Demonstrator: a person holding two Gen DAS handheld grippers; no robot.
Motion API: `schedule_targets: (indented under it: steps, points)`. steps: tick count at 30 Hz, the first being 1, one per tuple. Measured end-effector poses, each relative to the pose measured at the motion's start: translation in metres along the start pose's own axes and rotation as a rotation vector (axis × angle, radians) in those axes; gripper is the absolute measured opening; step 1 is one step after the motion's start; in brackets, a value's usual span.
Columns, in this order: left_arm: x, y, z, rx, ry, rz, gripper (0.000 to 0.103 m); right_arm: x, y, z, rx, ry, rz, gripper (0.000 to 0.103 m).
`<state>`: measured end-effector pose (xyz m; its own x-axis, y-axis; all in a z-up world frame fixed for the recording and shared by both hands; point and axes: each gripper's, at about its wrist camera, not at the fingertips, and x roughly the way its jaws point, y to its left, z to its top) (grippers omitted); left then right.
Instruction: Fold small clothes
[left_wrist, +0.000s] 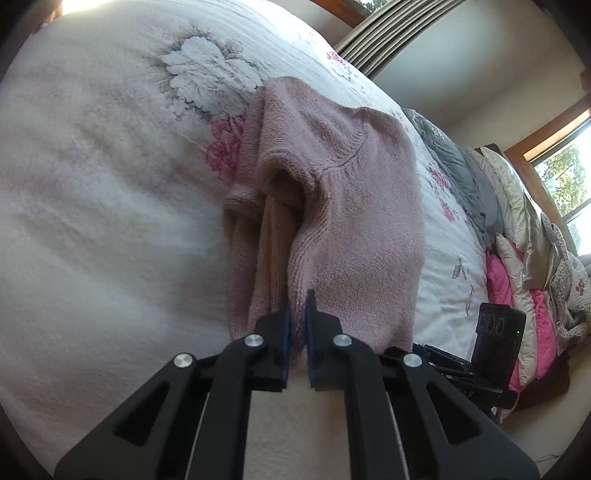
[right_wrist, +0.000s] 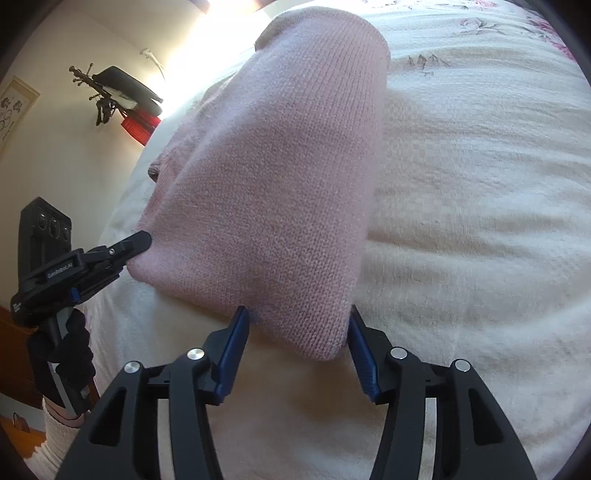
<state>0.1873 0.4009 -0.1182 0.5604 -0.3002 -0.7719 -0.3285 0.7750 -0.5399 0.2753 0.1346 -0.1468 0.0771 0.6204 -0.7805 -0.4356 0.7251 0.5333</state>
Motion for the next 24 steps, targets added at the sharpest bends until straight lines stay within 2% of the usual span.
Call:
schedule_targets:
  steps: [3, 6, 9, 11, 13, 16, 19, 22, 24]
  points:
    - [0.007, 0.018, -0.002, -0.023, 0.011, -0.011, 0.006, 0.001, 0.0, 0.001, -0.005, 0.002, 0.002, 0.055]
    - [0.007, 0.013, -0.003, -0.004, 0.007, -0.024, 0.008, 0.003, 0.001, 0.003, -0.01, 0.007, -0.004, 0.055]
    - [-0.001, 0.005, 0.002, 0.011, -0.001, -0.033, 0.025, -0.002, 0.0, 0.007, -0.014, 0.0, 0.005, 0.055]
    - [-0.012, -0.001, 0.012, 0.02, -0.053, -0.004, 0.06, -0.009, 0.0, 0.012, -0.012, -0.018, 0.016, 0.056]
    - [-0.021, -0.005, 0.028, 0.029, -0.104, 0.028, 0.07, -0.014, -0.002, 0.019, -0.003, -0.03, 0.032, 0.059]
    - [-0.015, -0.006, 0.057, 0.021, -0.093, 0.035, 0.072, -0.021, -0.003, 0.033, -0.015, -0.059, 0.029, 0.063]
    - [0.006, 0.002, 0.084, -0.017, -0.033, 0.029, 0.072, -0.024, -0.007, 0.049, -0.004, -0.074, 0.061, 0.066]
    - [0.033, 0.013, 0.101, -0.053, 0.047, -0.019, 0.07, -0.022, -0.016, 0.064, 0.028, -0.078, 0.103, 0.068]
    - [0.046, 0.023, 0.106, -0.09, 0.069, -0.049, 0.07, -0.019, -0.021, 0.072, 0.046, -0.083, 0.127, 0.069]
